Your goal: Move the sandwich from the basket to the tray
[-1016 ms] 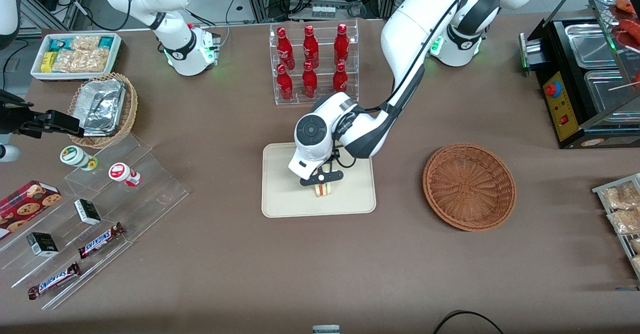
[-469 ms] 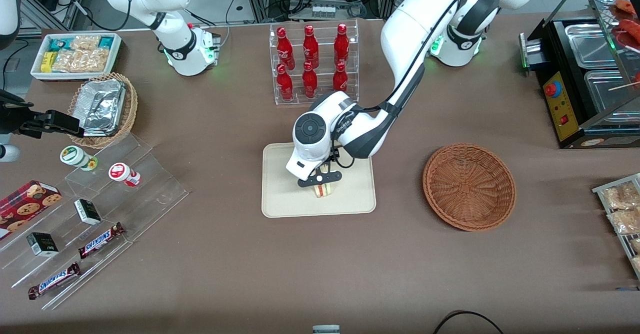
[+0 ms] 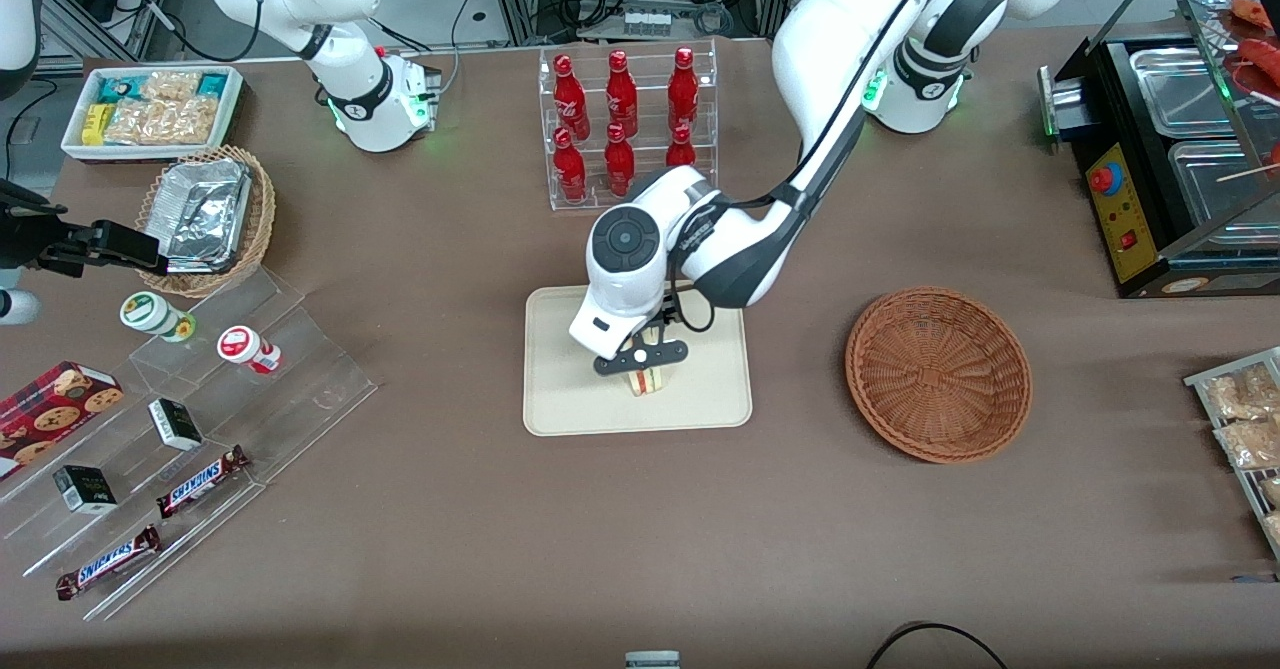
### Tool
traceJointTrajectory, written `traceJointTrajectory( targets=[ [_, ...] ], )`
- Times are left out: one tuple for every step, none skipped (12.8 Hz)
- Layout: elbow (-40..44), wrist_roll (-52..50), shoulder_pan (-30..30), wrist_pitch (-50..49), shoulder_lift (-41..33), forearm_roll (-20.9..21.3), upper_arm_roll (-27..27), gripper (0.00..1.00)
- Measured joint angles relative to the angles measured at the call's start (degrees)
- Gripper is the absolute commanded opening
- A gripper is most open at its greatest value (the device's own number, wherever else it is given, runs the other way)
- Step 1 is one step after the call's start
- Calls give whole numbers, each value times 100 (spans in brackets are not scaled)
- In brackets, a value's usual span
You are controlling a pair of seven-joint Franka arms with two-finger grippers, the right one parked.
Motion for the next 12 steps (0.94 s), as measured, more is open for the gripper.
traceJointTrajectory(
  targets=[
    [9, 0, 15, -93, -109, 2, 74, 100],
    [14, 14, 60, -146, -222, 5, 145, 100],
    [16, 28, 132, -162, -335, 8, 185, 100],
    [16, 32, 229, -207, -455, 9, 215, 100],
    [17, 51, 358, -330, -573, 10, 231, 100],
    [9, 211, 508, -524, -680, 10, 234, 100],
    [-35, 525, 631, -706, -783, 10, 237, 100],
    [-149, 836, 724, -796, -891, 11, 267, 100],
    [-305, 1170, 865, -813, -1020, 10, 306, 100],
    [-466, 1558, 1068, -830, -1164, 9, 320, 100],
    [-638, 1937, 1277, -878, -1324, 7, 327, 100],
    [-850, 2291, 1474, -928, -1507, 5, 332, 100]
  ],
)
